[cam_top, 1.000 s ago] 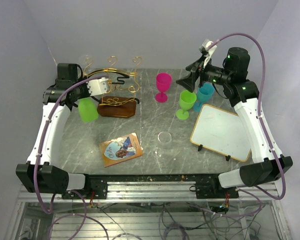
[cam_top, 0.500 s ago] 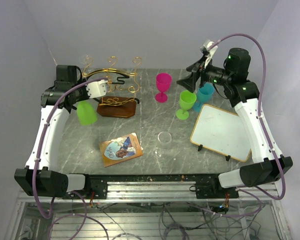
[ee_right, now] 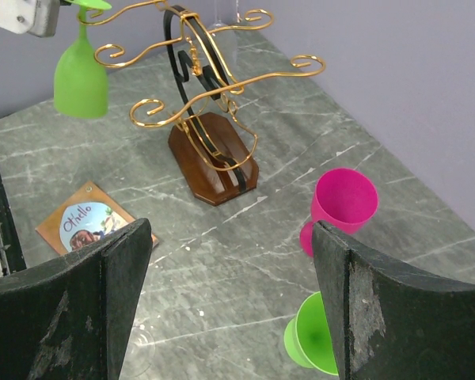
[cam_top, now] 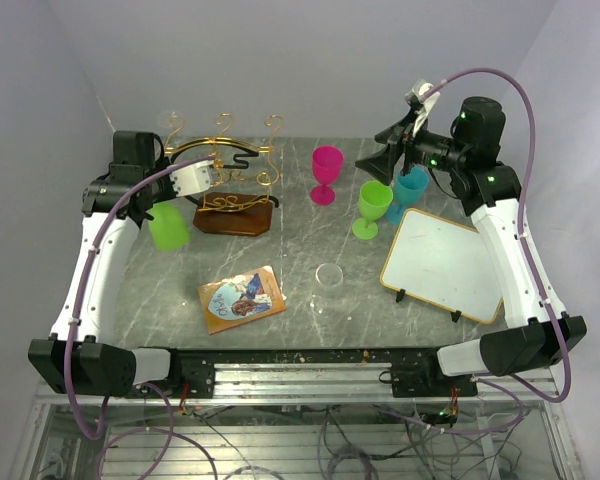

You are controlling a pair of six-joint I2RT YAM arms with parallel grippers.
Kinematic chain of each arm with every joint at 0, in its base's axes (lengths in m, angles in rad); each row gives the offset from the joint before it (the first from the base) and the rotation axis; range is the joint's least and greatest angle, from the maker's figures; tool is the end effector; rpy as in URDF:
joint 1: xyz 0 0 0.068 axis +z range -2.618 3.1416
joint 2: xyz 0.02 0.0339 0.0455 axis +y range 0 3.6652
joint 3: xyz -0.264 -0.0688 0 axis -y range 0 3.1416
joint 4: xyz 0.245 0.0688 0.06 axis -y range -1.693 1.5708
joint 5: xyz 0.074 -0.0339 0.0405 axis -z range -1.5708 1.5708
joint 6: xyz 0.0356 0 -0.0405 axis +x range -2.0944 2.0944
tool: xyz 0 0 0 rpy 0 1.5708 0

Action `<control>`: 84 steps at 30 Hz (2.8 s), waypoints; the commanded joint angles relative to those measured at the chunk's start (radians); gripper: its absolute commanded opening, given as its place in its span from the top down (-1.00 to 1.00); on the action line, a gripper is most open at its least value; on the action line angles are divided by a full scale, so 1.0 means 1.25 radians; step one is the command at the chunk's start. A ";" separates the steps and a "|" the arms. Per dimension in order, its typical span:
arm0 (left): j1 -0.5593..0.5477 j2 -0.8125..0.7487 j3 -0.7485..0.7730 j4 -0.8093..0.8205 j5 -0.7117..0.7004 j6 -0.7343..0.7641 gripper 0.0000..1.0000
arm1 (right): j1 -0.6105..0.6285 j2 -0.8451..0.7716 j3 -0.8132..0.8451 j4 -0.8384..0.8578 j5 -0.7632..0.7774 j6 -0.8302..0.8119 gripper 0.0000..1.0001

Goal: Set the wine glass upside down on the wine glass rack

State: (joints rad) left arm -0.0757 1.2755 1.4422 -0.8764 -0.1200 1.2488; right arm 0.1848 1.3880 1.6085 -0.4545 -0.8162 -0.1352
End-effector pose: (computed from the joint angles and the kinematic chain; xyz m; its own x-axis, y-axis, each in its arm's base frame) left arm 0.2573 -0.0152 0.3946 -0.2203 0.9612 -0.1661 0.6115 0.2687 0.7443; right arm 0.2839 0.0795 0.4624 -0.1150 -0.1154 -0.9866 -0.8457 0.5324 0.0363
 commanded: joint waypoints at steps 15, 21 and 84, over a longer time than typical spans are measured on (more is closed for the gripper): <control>-0.030 0.007 -0.040 0.082 -0.090 -0.009 0.84 | -0.007 -0.017 -0.012 0.024 -0.007 0.004 -0.63; -0.037 0.010 -0.048 0.078 -0.101 -0.007 0.76 | -0.008 -0.012 -0.013 0.025 -0.009 0.004 -0.63; -0.046 0.002 0.175 -0.056 0.091 -0.267 -0.82 | -0.008 -0.015 0.007 -0.136 0.212 -0.268 -0.77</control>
State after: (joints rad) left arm -0.1268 1.2770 1.6150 -1.0286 -0.0189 1.0611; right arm 0.1806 1.3876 1.5906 -0.5640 -0.6323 -0.3817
